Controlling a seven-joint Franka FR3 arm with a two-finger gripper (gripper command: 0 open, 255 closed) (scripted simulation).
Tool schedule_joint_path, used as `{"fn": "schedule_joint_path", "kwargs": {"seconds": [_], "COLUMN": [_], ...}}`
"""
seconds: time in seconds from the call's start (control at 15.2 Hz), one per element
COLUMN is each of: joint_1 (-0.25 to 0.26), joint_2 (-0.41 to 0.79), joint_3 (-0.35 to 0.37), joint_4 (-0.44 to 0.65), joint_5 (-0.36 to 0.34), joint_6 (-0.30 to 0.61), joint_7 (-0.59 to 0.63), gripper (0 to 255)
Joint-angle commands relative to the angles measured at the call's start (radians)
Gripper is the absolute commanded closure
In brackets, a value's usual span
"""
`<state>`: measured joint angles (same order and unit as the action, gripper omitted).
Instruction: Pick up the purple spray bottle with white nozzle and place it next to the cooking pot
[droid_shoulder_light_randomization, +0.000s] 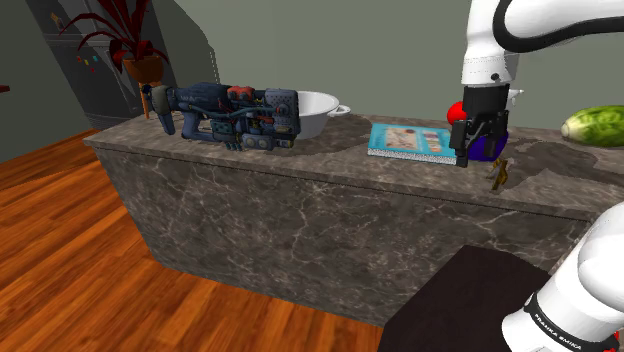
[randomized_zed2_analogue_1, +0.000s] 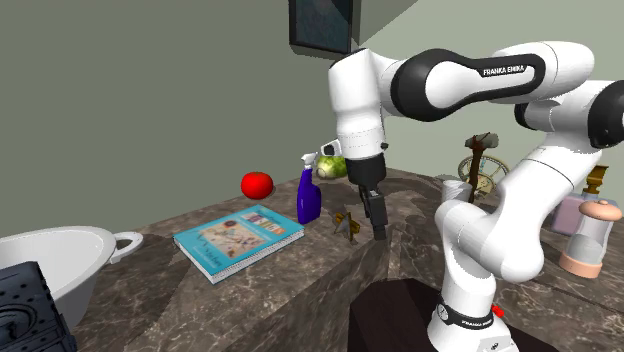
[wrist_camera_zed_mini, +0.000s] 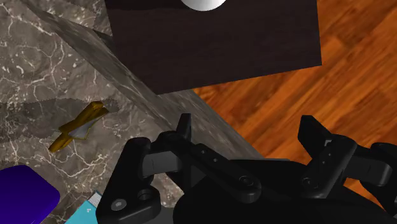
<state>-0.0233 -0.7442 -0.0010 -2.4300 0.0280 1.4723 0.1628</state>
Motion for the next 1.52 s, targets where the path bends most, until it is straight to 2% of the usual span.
{"fn": "schedule_joint_path", "kwargs": {"seconds": [0.0,0.46,0.92,1.19,1.45], "joint_1": [0.0,-0.02,-0.01,0.042,0.142], "joint_2": [0.0,-0.177,-0.222,-0.197,-0.156], "joint_3": [0.0,-0.221,-0.496,-0.669,-0.853], "joint_4": [0.0,-0.097,-0.09,-0.034,0.06], "joint_5": [0.0,-0.155,-0.281,-0.318,-0.324], "joint_6": [0.0,0.101,0.233,0.309,0.37], "joint_7": [0.0,-0.344,-0.694,-0.894,-1.091], "gripper": [0,0,0,0,0]}}
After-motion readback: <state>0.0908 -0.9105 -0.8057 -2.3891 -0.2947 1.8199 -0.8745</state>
